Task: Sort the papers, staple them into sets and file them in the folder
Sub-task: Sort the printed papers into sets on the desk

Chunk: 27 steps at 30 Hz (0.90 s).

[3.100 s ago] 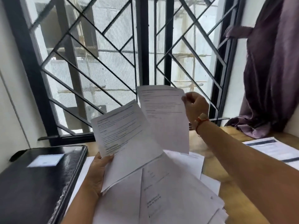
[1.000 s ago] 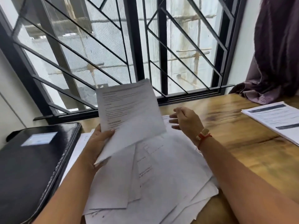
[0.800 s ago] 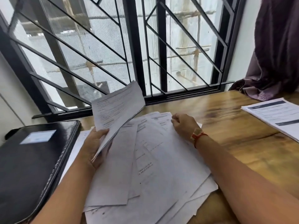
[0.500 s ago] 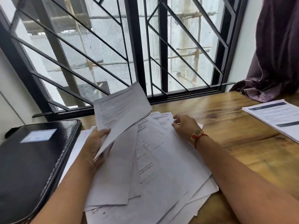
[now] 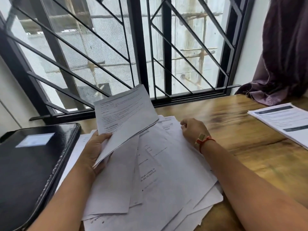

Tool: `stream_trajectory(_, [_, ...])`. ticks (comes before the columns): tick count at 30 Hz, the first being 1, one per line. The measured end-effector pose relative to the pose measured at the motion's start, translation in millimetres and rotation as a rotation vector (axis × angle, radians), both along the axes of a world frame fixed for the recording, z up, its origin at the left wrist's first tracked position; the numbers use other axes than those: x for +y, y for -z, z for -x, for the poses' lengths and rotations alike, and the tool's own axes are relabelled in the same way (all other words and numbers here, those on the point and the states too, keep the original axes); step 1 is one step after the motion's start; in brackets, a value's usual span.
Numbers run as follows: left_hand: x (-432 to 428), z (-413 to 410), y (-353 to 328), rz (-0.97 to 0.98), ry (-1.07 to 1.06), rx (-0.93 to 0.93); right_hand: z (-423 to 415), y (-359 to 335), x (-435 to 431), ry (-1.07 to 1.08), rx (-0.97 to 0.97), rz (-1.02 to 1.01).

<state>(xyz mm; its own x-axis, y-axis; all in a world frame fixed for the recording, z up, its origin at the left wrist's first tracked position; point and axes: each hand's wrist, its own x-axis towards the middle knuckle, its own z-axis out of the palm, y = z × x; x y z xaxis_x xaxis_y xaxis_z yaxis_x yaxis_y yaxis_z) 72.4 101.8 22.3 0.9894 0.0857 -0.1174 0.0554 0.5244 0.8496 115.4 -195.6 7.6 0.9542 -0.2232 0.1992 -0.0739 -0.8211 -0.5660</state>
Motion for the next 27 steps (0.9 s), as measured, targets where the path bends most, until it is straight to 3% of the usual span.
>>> stream_trajectory(5, [1, -2, 3, -0.054, 0.011, -0.008, -4, 1, -4, 0.017, 0.042, -0.019])
stream_trajectory(12, [5, -7, 9, -0.088, 0.026, -0.018, -3, -3, 0, 0.011, 0.038, -0.199])
stream_trajectory(15, [7, -11, 13, -0.098, 0.02, -0.025, 2, -7, -1, 0.035, 0.035, -0.161])
stream_trajectory(22, [10, -16, 17, -0.227, 0.002, -0.051, 7, -20, -16, -0.137, 0.309, -0.034])
stream_trajectory(27, [9, -17, 17, -0.271, 0.002, -0.046, 0, -18, -22, -0.037, 0.134, -0.085])
